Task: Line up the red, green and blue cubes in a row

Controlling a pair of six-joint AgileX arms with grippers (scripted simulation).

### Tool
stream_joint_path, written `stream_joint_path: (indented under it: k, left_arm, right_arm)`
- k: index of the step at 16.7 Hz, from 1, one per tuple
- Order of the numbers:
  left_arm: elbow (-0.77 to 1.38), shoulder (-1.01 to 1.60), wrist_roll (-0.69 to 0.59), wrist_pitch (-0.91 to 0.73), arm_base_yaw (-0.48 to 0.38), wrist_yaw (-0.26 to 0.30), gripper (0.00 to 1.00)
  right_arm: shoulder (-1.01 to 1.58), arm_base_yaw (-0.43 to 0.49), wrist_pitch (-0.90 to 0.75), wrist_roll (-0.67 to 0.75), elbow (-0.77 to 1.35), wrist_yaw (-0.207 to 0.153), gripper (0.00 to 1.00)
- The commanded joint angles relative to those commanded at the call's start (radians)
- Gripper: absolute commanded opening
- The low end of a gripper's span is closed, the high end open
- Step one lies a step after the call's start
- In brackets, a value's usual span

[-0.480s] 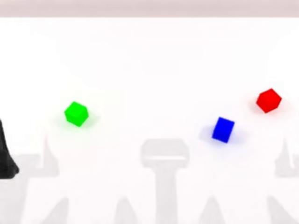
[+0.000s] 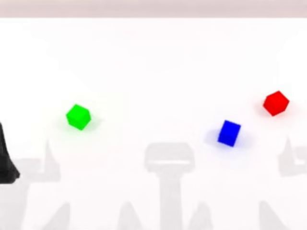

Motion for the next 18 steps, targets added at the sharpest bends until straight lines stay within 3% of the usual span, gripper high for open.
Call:
stream_joint_path:
  k: [4, 13, 18]
  left_arm:
    - [0.0, 0.0, 0.0, 0.0, 0.0, 0.0, 1.0]
    - [0.0, 0.0, 0.0, 0.0, 0.0, 0.0, 1.0]
    - [0.0, 0.0, 0.0, 0.0, 0.0, 0.0, 1.0]
  right_arm:
    - [0.356, 0.02, -0.206, -0.054, 0.33, 0.003, 1.0]
    - [1.435, 0.079, -0.774, -0.207, 1.173, 0.014, 1.0]
    - [1.843, 0.105, -1.007, -0.268, 1.537, 0.014, 1.0]
